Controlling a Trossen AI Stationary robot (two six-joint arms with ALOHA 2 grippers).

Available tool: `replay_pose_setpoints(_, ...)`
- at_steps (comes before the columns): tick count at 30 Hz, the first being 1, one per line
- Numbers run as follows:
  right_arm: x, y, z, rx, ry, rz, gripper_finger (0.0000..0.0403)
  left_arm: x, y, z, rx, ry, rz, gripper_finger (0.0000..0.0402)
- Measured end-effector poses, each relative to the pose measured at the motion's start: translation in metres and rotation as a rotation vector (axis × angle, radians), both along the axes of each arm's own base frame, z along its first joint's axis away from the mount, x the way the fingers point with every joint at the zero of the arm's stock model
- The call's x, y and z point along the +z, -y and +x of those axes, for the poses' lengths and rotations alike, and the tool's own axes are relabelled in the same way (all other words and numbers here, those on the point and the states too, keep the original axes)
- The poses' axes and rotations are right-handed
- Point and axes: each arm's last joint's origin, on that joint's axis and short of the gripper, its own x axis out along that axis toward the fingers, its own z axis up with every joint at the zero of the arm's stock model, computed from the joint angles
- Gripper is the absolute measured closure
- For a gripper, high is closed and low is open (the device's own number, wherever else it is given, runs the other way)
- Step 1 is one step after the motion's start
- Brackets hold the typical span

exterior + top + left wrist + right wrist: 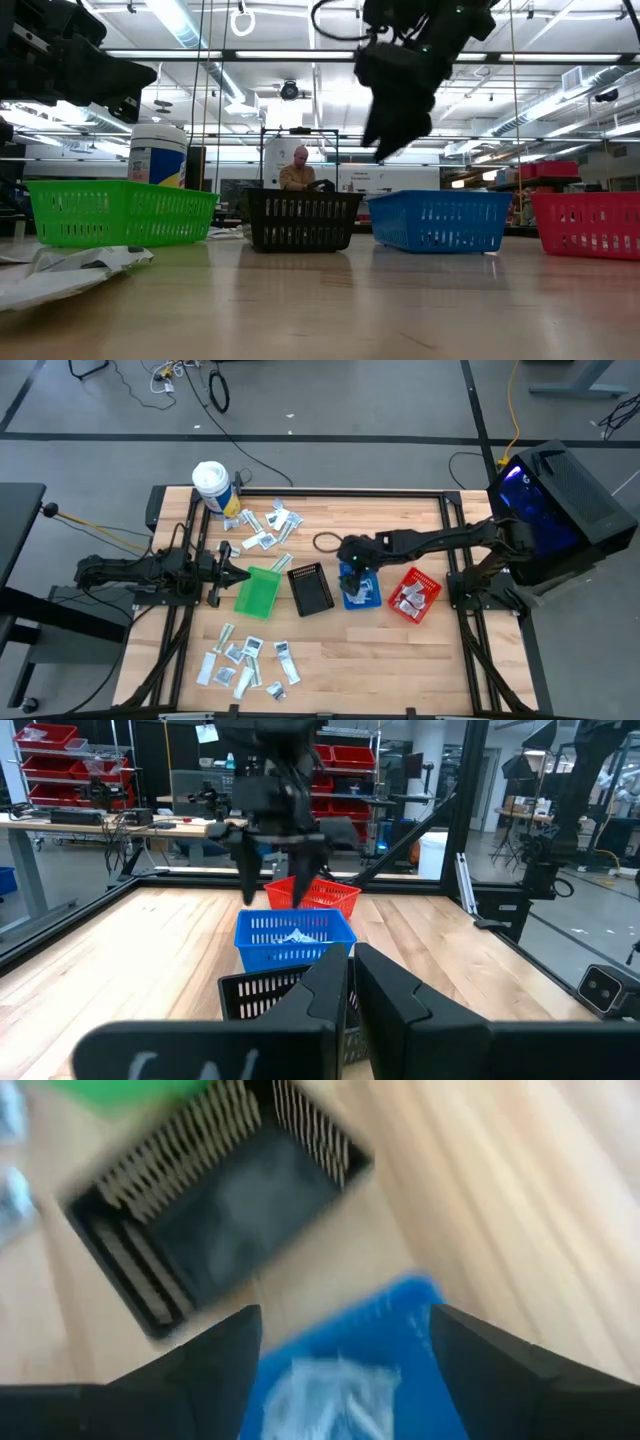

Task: Pick & Place First Aid Supplies
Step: Put the alcohol pad into the blue basket, then put the towelette pack into the black basket

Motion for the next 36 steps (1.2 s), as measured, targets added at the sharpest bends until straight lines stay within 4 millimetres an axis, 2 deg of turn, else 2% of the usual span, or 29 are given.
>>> replay_pose_setpoints(3,0.009,0.003,-0.002,-0.016,0.136,-0.002,0.0123,0.000,0.000,0.000,0.000,0.000,0.000,0.0369)
replay_pose_setpoints(8,0.018,0.004,-0.015,0.058,0.313,-0.079,0.0144,0.000,0.000,0.000,0.000,0.000,0.000,0.0369)
replay_pose_setpoints(17,0.008,0.001,-0.048,0.215,0.463,-0.224,0.0209,0.000,0.000,0.000,0.000,0.000,0.000,0.0369)
replay_pose_setpoints(33,-0.017,-0.016,-0.112,0.274,0.522,-0.215,0.0392,0.000,0.000,0.000,0.000,0.000,0.000,0.0369)
replay_pose_setpoints(36,-0.021,-0.018,-0.123,0.287,0.537,-0.219,0.0396,0.000,0.000,0.000,0.000,0.000,0.000,0.0369)
